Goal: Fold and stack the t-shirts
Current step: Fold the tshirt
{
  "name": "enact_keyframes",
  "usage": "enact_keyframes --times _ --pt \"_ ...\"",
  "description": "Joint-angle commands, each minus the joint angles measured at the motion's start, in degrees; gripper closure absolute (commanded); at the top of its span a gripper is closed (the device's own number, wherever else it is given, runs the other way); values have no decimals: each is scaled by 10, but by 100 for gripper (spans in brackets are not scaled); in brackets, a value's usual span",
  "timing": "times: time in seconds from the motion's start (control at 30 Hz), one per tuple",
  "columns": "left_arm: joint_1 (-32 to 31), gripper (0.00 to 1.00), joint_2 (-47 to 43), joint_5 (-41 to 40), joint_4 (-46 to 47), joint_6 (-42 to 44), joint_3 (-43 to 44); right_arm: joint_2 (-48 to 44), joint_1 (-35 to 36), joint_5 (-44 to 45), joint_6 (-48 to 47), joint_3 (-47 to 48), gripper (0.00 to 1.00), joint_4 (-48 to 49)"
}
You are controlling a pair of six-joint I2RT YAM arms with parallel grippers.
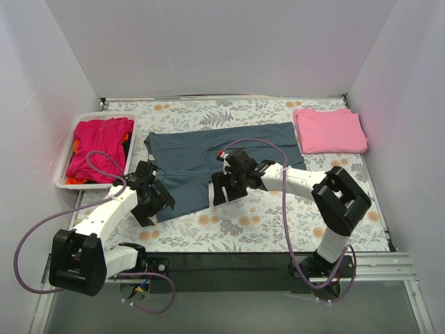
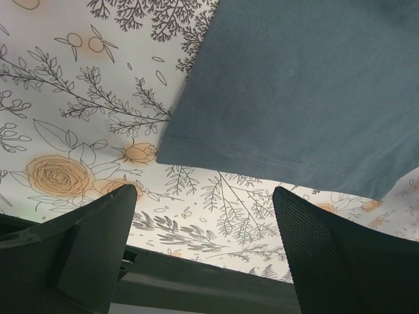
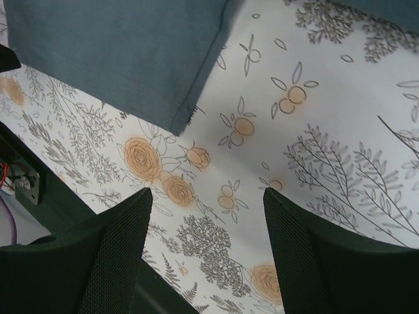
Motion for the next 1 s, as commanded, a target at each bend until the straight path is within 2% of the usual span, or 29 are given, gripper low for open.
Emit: enact_keyframes --times 0.0,0.73,0.97 --pt "-6 21 8 9 15 -5 -5 23 15 -21 6 40 36 25" --pt "-10 22 37 6 39 9 -9 73 36 -22 10 77 37 16" --pt "-10 27 61 -28 53 11 -6 92 36 -14 16 99 39 12"
